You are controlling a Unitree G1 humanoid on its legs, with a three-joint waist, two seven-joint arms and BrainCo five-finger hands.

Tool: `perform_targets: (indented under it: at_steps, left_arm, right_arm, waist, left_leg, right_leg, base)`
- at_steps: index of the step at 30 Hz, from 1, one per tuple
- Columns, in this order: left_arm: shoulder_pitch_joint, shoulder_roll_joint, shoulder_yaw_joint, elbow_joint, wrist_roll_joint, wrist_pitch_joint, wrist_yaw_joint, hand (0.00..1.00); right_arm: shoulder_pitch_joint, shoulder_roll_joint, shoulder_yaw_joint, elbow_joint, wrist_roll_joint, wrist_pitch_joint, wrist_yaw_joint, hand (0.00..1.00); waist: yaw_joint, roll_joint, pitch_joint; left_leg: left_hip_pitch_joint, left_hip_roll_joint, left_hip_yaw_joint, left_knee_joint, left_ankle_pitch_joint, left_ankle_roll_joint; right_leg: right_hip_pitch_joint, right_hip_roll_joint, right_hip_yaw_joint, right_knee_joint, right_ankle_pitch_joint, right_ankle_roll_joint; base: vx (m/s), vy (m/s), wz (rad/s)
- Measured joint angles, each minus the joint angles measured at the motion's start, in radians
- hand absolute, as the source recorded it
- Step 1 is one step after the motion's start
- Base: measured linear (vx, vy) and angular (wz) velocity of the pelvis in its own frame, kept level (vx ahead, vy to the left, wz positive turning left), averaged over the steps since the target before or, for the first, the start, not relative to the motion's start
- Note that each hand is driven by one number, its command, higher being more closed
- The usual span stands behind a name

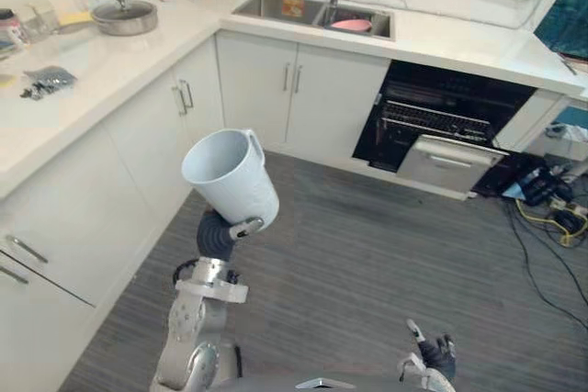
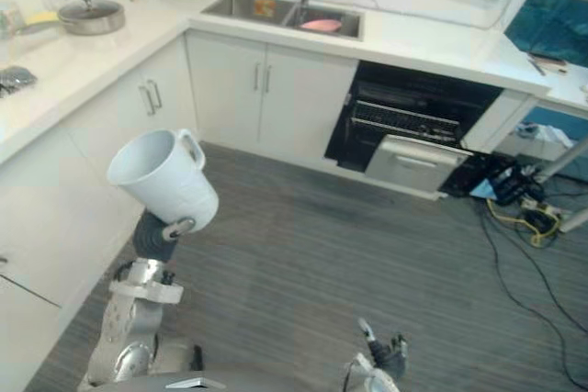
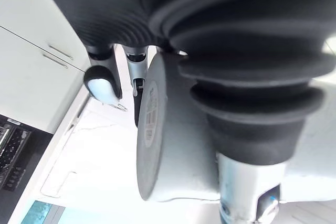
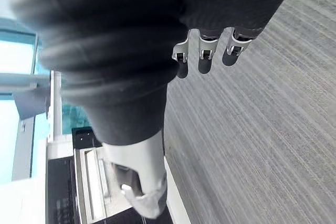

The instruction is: Walk over to the sink, pick up the cup, carry it to the dishwasher, place the cup inside the dishwasher, then close the dishwasher door

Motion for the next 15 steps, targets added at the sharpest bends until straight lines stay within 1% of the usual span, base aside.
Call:
perform_targets:
  at_steps: [1, 2, 3, 4, 5, 6, 7, 8, 9, 10, 11, 12, 13, 14, 15]
  left_arm:
    - [-0.002, 0.013, -0.005, 0.0, 0.002, 0.009, -0.004, 1.0]
    - [-0.002, 0.014, -0.021, 0.001, 0.011, 0.018, 0.001, 1.0]
    - [-0.004, 0.016, -0.035, 0.001, 0.02, 0.022, 0.002, 1.0]
    - [-0.018, 0.022, -0.06, 0.001, 0.034, 0.032, 0.002, 1.0]
    - [-0.039, 0.024, -0.075, 0.0, 0.039, 0.043, -0.002, 1.0]
    - [-0.048, 0.025, -0.074, -0.002, 0.039, 0.046, -0.003, 1.0]
    - [-0.06, 0.029, -0.068, -0.01, 0.038, 0.05, -0.007, 1.0]
    - [-0.07, 0.03, -0.057, -0.017, 0.036, 0.055, -0.009, 1.0]
    - [-0.076, 0.029, -0.051, -0.019, 0.036, 0.055, -0.014, 1.0]
    - [-0.086, 0.03, -0.045, -0.019, 0.036, 0.054, -0.024, 1.0]
    - [-0.089, 0.029, -0.046, -0.02, 0.036, 0.053, -0.033, 1.0]
    - [-0.088, 0.026, -0.048, -0.027, 0.036, 0.051, -0.063, 1.0]
    - [-0.086, 0.02, -0.054, -0.027, 0.037, 0.051, -0.07, 1.0]
    - [-0.083, 0.011, -0.064, -0.017, 0.037, 0.05, -0.076, 1.0]
    - [-0.075, 0.008, -0.085, -0.022, 0.039, 0.045, -0.092, 1.0]
  right_arm:
    - [0.002, 0.01, 0.006, 0.002, 0.017, -0.001, 0.006, 0.0]
    - [0.013, 0.015, 0.023, -0.004, 0.017, -0.004, 0.029, 0.0]
    - [0.022, 0.015, 0.042, -0.008, 0.017, -0.011, 0.04, 0.0]
    - [0.028, 0.016, 0.076, -0.024, 0.019, -0.018, 0.045, 0.0]
    - [0.045, 0.027, 0.101, -0.086, 0.025, -0.023, 0.046, 0.0]
    - [0.048, 0.033, 0.114, -0.117, 0.027, -0.027, 0.048, 0.0]
    - [0.052, 0.039, 0.135, -0.177, 0.027, -0.032, 0.059, 0.0]
    - [0.054, 0.039, 0.137, -0.232, 0.026, -0.032, 0.072, 0.0]
    - [0.056, 0.039, 0.139, -0.259, 0.026, -0.033, 0.072, 0.0]
    - [0.066, 0.039, 0.156, -0.318, 0.026, -0.035, 0.071, 0.0]
    - [0.084, 0.038, 0.166, -0.367, 0.025, -0.043, 0.069, 0.0]
    - [0.127, 0.04, 0.195, -0.459, 0.026, -0.046, 0.07, 0.0]
    - [0.136, 0.035, 0.199, -0.484, 0.027, -0.045, 0.07, 0.0]
    - [0.133, 0.025, 0.198, -0.489, 0.029, -0.044, 0.07, 0.0]
    - [0.135, 0.013, 0.202, -0.522, 0.038, -0.038, 0.072, 0.0]
  waist:
    - [-0.004, 0.01, 0.004]
    - [-0.018, 0.021, 0.004]
    - [-0.025, 0.042, -0.002]
    - [-0.044, 0.04, -0.011]
    - [-0.052, 0.073, -0.013]
    - [-0.052, 0.071, -0.015]
    - [-0.052, 0.082, -0.01]
    - [-0.051, 0.085, -0.008]
    - [-0.05, 0.087, -0.008]
    - [-0.052, 0.086, -0.008]
    - [-0.056, 0.076, -0.008]
    - [-0.063, 0.04, -0.001]
    - [-0.063, 0.043, 0.004]
    - [-0.062, 0.076, 0.013]
    - [-0.059, 0.106, 0.003]
  left_leg:
    - [0.078, -0.01, 0.026, -0.059, -0.005, 0.012]
    - [0.148, -0.007, 0.038, -0.131, -0.002, 0.019]
    - [0.178, -0.002, 0.043, -0.166, 0.003, 0.021]
    - [0.233, 0.016, 0.054, -0.222, 0.016, 0.027]
    - [0.266, 0.041, 0.062, -0.248, 0.019, 0.015]
    - [0.28, 0.052, 0.069, -0.256, 0.015, 0.009]
    - [0.303, 0.077, 0.079, -0.261, 0.004, -0.009]
    - [0.329, 0.111, 0.079, -0.26, -0.012, -0.034]
    - [0.336, 0.133, 0.077, -0.256, -0.021, -0.049]
    - [0.339, 0.171, 0.064, -0.238, -0.043, -0.075]
    - [0.341, 0.186, 0.047, -0.219, -0.068, -0.093]
    - [0.361, 0.189, 0.023, -0.182, -0.137, -0.128]
    - [0.379, 0.208, 0.016, -0.166, -0.168, -0.145]
    - [0.397, 0.24, 0.011, -0.155, -0.184, -0.16]
    - [0.404, 0.266, 0.02, -0.149, -0.166, -0.165]
  right_leg:
    - [-0.074, -0.037, -0.051, 0.11, 0.011, -0.03]
    - [-0.132, -0.051, -0.131, 0.131, -0.04, -0.067]
    - [-0.161, -0.054, -0.171, 0.118, -0.068, -0.081]
    - [-0.207, -0.054, -0.245, 0.052, -0.106, -0.086]
    - [-0.238, -0.054, -0.32, -0.071, -0.115, -0.089]
    - [-0.251, -0.054, -0.352, -0.137, -0.113, -0.089]
    - [-0.274, -0.046, -0.402, -0.279, -0.087, -0.083]
    - [-0.285, -0.008, -0.408, -0.424, -0.029, -0.08]
    - [-0.29, 0.022, -0.385, -0.492, 0.01, -0.081]
    - [-0.299, 0.078, -0.303, -0.62, 0.095, -0.07]
    - [-0.297, 0.097, -0.252, -0.687, 0.146, -0.054]
    - [-0.284, 0.079, -0.228, -0.694, 0.238, -0.033]
    - [-0.288, 0.091, -0.234, -0.639, 0.281, -0.046]
    - [-0.294, 0.113, -0.249, -0.578, 0.233, -0.059]
    - [-0.327, 0.125, -0.258, -0.474, 0.155, -0.082]
  base:
    - [0.31, 0.198, -0.59]
    - [0.29, 0.182, -0.49]
    - [0.3, 0.164, -0.28]
    - [0.4, 0.135, -0.12]
    - [0.35, 0.101, -0.13]
    - [0.45, 0.032, -0.21]
    - [0.43, -0.05, -0.24]
    - [0.53, -0.081, -0.2]
    - [0.47, -0.152, 0.03]
    - [0.35, -0.165, 0.23]
    - [0.51, -0.332, 0.55]
    - [0.42, -0.333, 0.54]
    - [0.4, -0.343, 0.43]
    - [0.29, -0.236, 0.13]
    - [0.28, -0.209, 0.1]
